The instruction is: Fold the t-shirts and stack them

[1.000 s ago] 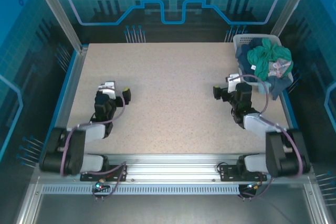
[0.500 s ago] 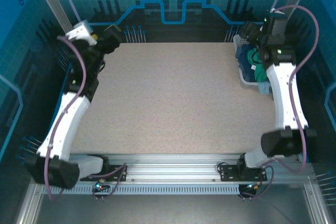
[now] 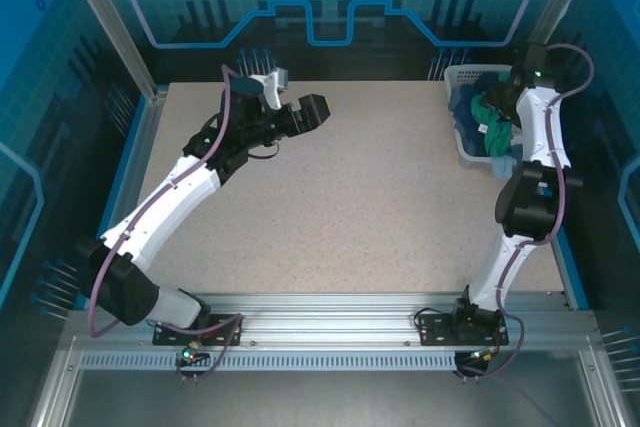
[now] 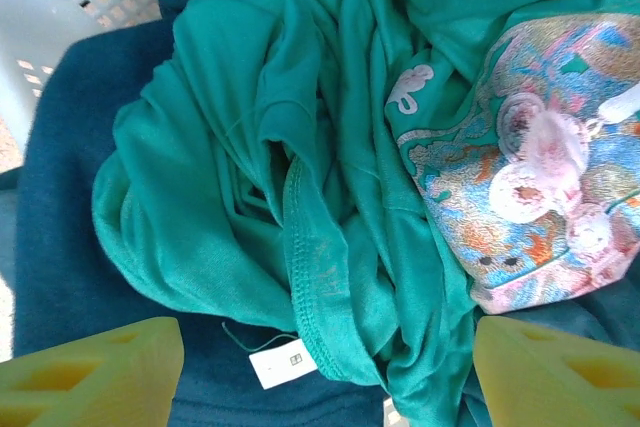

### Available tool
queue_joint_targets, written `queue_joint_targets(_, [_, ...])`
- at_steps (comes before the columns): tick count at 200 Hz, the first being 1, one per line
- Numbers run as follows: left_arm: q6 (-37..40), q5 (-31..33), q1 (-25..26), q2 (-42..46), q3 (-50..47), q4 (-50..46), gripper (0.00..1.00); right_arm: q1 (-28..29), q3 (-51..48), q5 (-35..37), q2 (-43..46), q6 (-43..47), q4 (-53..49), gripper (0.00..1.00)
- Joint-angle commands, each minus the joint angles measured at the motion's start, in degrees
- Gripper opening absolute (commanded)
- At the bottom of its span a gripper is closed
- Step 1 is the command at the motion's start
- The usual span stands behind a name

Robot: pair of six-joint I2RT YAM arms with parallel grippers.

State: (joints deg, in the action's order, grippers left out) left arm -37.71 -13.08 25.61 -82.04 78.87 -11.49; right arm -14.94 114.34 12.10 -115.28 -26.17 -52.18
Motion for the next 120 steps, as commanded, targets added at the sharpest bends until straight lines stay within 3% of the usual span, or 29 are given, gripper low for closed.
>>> queue_joint_targets(1, [-2.53,-4.27,0.55,0.23,-1.05,2.15,0.93,-1.52,0.62,-1.97,-3.03,-2.16,1.28,0.74])
queue_joint_targets(43, [-1.85,-3.87,0.59,0.92,-1.11,1.23,0.91,-2.79,-0.14,-5.98,-7.82,-5.90,4.09,0.60])
queue_joint_targets(65, [-1.95,-3.54,0.58,1.00,-1.14,0.86,0.88,-2.97,-1.31,-6.40,-7.70,-7.60,6.15,0.36])
queue_joint_targets(95, [-2.19,-3.27,0.46,1.44,-1.37,0.46,0.86,-2.10,-12.60,-3.81,1.75,-10.49,15.70,0.04])
queue_joint_targets(120, [-2.14,-3.22,0.55,1.62,-1.53,-0.18,0.85,0.74,-19.58,0.92,11.10,-11.61,19.84,0.00])
